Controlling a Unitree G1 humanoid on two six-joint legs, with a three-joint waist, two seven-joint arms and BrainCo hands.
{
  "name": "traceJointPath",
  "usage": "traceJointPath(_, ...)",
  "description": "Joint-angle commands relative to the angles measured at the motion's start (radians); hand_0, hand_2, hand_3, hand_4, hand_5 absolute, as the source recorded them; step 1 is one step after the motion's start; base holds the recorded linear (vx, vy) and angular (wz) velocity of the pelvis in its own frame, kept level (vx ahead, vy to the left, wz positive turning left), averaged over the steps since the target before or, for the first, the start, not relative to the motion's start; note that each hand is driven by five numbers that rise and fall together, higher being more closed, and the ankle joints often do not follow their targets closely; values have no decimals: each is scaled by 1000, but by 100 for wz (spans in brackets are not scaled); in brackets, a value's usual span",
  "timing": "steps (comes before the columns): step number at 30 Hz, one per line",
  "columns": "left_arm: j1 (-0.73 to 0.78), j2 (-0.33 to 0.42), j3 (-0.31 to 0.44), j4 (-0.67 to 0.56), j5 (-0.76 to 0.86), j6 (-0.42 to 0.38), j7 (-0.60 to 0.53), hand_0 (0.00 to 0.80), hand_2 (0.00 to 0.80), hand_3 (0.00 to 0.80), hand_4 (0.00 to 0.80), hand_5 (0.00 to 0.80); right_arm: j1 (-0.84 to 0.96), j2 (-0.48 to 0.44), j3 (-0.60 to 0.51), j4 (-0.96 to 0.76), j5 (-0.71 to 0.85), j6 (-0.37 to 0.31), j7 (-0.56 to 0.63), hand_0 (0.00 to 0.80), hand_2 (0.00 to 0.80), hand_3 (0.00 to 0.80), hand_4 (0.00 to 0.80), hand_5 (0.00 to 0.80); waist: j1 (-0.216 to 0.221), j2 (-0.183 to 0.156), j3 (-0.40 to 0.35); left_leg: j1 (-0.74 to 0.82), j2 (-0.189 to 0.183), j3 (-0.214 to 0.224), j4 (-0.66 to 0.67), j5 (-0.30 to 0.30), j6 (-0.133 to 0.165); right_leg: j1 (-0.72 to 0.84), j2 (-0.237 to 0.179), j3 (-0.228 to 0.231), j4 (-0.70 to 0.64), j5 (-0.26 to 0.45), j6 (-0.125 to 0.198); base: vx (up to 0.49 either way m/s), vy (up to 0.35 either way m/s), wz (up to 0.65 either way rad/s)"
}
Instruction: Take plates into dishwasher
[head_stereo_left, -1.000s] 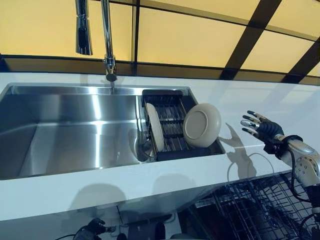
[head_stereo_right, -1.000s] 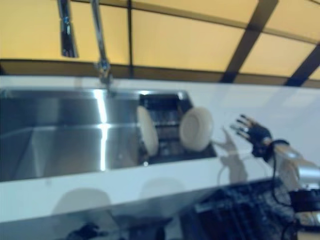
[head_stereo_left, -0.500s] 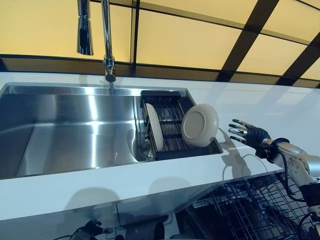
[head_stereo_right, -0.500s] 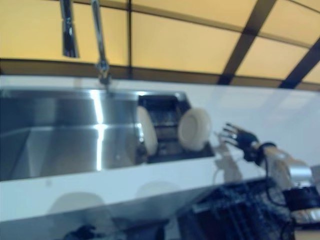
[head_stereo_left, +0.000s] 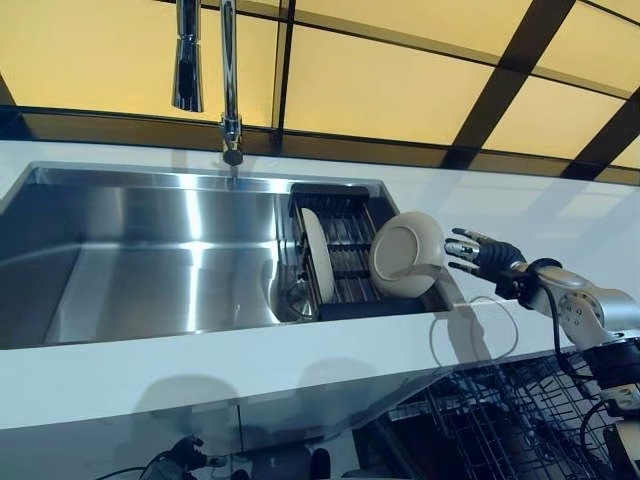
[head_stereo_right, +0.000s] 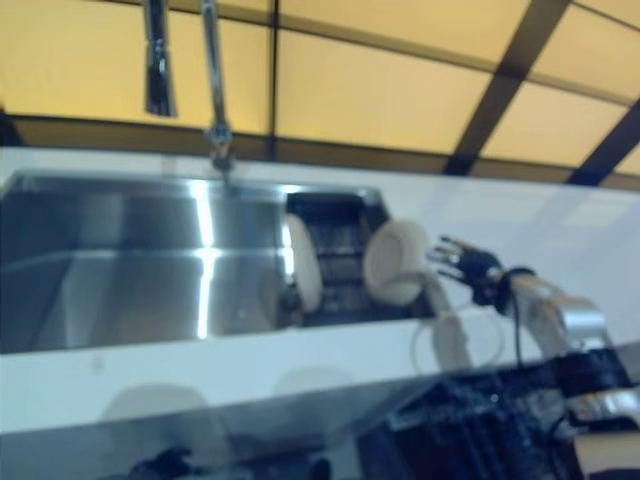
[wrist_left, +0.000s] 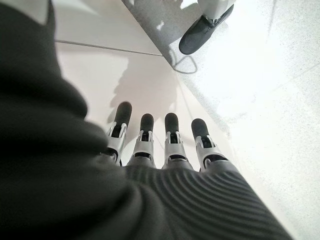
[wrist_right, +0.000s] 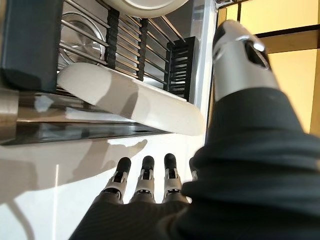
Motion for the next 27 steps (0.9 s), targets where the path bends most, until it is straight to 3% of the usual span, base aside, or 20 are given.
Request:
traceJointPath(1, -60, 19, -41, -1, 35, -20, -13, 0, 0, 0, 0, 0, -151, -13, 11, 49, 40, -16, -30, 0, 0, 0, 0, 0, 41, 28, 4, 4, -21, -80, 5, -76, 9, -6, -75, 15, 98, 25, 46, 0, 0, 0)
traceJointPath(27, -63, 25, -50, -12, 37, -13, -9, 0, 0, 0, 0, 0, -212, -9, 34, 139, 89, 31, -52, 0, 0, 0, 0, 0, 52, 18, 18, 12, -17, -79, 5, -79, 9, -12, -73, 7, 108, 24, 46, 0, -1, 0)
